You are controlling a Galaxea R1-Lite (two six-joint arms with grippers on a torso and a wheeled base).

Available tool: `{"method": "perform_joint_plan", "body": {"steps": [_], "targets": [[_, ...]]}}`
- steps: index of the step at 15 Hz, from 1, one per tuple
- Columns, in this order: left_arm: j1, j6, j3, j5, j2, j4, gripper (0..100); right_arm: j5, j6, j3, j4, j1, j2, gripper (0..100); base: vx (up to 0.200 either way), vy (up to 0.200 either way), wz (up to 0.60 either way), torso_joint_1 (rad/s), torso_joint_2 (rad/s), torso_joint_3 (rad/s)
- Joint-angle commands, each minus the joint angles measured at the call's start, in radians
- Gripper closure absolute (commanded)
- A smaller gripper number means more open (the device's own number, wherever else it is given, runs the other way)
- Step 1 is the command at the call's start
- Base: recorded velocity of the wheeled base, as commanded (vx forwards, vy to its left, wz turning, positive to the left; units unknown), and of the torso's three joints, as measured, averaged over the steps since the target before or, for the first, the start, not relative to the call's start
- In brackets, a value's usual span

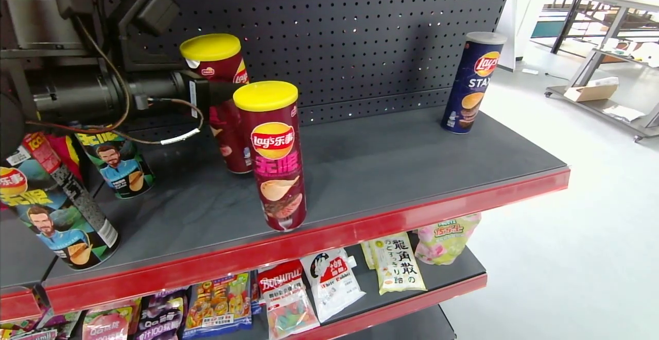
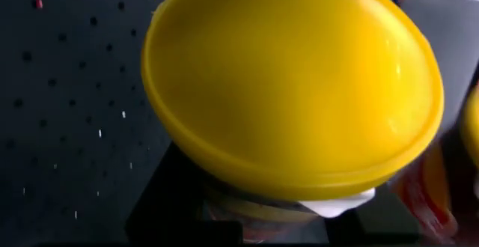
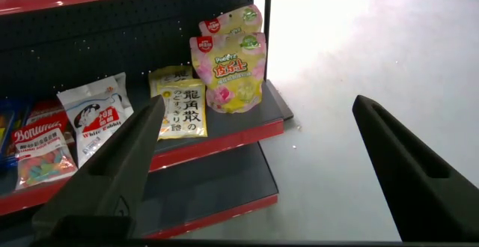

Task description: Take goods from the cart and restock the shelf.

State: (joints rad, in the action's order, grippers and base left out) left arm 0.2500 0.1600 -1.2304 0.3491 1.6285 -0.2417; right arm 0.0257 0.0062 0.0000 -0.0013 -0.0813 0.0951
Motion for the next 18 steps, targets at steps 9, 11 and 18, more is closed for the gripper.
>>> {"method": "perform_joint_plan", "body": {"steps": [9,11,18], "targets": [[0.008,-0.002,-0.119,0.056,0.205,-0.102,100,0.0,0.0,0.0,0.0,0.0,0.002,0,0.0,0.0,0.0,0.0,0.0,0.0],[0.017,-0.004,-0.158,0.057,0.238,-0.102,100,0.0,0.001,0.0,0.0,0.0,0.002,0,0.0,0.0,0.0,0.0,0.0,0.0],[0.032,0.0,-0.225,0.057,0.303,-0.103,100,0.0,0.0,0.0,0.0,0.0,0.002,0,0.0,0.0,0.0,0.0,0.0,0.0]]}}
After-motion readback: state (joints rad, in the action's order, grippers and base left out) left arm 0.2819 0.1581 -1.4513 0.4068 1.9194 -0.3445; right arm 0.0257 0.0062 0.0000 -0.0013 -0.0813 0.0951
